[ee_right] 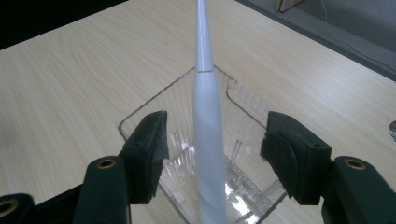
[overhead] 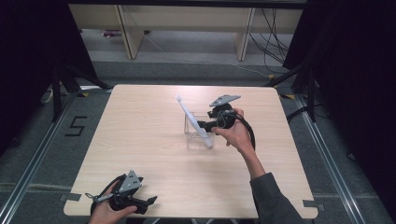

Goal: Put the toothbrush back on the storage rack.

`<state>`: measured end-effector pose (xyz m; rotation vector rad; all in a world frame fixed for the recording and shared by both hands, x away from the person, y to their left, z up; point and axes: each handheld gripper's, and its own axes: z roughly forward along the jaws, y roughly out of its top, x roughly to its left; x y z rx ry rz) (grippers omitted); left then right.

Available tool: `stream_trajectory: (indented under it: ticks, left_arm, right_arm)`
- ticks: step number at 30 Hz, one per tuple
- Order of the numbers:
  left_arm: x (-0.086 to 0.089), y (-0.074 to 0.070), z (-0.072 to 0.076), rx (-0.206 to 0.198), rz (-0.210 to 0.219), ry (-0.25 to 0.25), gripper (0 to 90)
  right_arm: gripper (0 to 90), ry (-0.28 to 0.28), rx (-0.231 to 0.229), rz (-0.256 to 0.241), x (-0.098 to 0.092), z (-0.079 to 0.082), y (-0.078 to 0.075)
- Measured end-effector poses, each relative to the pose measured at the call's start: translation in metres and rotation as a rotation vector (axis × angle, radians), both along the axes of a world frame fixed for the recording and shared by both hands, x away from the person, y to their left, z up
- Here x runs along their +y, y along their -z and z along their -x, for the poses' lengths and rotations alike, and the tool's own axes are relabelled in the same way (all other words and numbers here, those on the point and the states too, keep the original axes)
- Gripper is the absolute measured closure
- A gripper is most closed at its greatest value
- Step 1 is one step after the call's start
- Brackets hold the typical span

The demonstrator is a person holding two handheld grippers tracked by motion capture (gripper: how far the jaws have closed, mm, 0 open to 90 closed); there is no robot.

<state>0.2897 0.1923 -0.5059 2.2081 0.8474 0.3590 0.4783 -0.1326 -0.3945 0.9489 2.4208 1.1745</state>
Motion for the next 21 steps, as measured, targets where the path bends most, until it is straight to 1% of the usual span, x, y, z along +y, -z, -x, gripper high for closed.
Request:
stream_trajectory:
  ticks: [3,4,5,6,7,8,9,10,12,13,14,15,16,17,18,19,20,21]
  left_arm:
    - [0.0,-0.001,0.0,0.008,0.003,0.006,15.0]
    - [-0.001,0.0,0.001,0.0,0.025,-0.007,15.0]
    - [0.001,-0.001,0.0,-0.005,-0.004,0.005,15.0]
    - [0.001,-0.001,0.0,-0.005,-0.004,0.005,15.0]
    - [0.001,-0.001,0.0,-0.003,0.006,0.001,15.0]
    - [0.0,-0.001,0.0,-0.006,0.012,0.002,15.0]
    - [0.0,-0.001,0.0,-0.007,0.009,0.002,15.0]
    - [0.0,-0.001,0.001,-0.007,0.009,0.001,15.0]
    - [0.0,-0.001,0.001,-0.01,0.009,0.001,14.9]
    - [0.0,-0.001,0.001,-0.01,0.009,0.0,15.0]
    - [0.0,-0.001,0.001,-0.013,0.011,-0.001,15.0]
    - [0.0,-0.001,0.001,-0.013,0.011,-0.001,14.9]
    - [0.001,-0.001,0.0,-0.015,0.01,0.0,14.9]
    - [0.0,-0.001,0.001,-0.014,0.012,-0.001,15.0]
    - [0.001,-0.001,0.001,-0.015,0.012,0.0,14.9]
    - [0.001,-0.002,0.001,-0.012,0.011,0.007,15.0]
    - [0.001,-0.002,0.0,-0.012,0.013,0.006,14.9]
    - [0.001,-0.002,0.0,-0.012,0.013,0.006,14.9]
  right_arm:
    - [40.0,-0.008,-0.005,-0.005,-0.002,0.001,0.0]
    - [39.6,0.001,-0.001,0.001,-0.003,0.002,-0.001]
    - [39.7,0.006,-0.016,-0.014,-0.003,0.003,0.0]
    - [39.7,0.006,-0.016,-0.014,-0.003,0.003,0.0]
    - [39.6,0.0,-0.028,-0.005,-0.005,0.003,-0.001]
    - [39.4,0.001,-0.016,-0.014,-0.006,0.004,-0.001]
    - [39.2,-0.005,-0.016,-0.001,-0.008,0.005,-0.002]
    - [38.8,0.01,-0.019,-0.022,-0.01,0.006,-0.003]
    - [38.8,0.006,-0.014,-0.017,-0.012,0.007,-0.004]
    - [38.6,0.006,-0.02,-0.017,-0.016,0.008,-0.003]
    - [38.6,0.02,-0.002,-0.022,-0.016,0.01,-0.003]
    - [38.6,0.02,-0.002,-0.022,-0.016,0.01,-0.003]
    - [38.3,0.0,-0.028,-0.026,-0.019,0.01,-0.004]
    - [38.3,0.016,-0.028,-0.019,-0.02,0.011,-0.005]
    - [38.2,0.027,-0.016,-0.038,-0.02,0.013,-0.005]
    - [38.2,0.025,-0.019,-0.042,-0.02,0.013,-0.005]
    - [38.1,0.009,-0.026,-0.027,-0.022,0.012,-0.006]
    - [38.1,0.009,-0.026,-0.027,-0.022,0.012,-0.006]
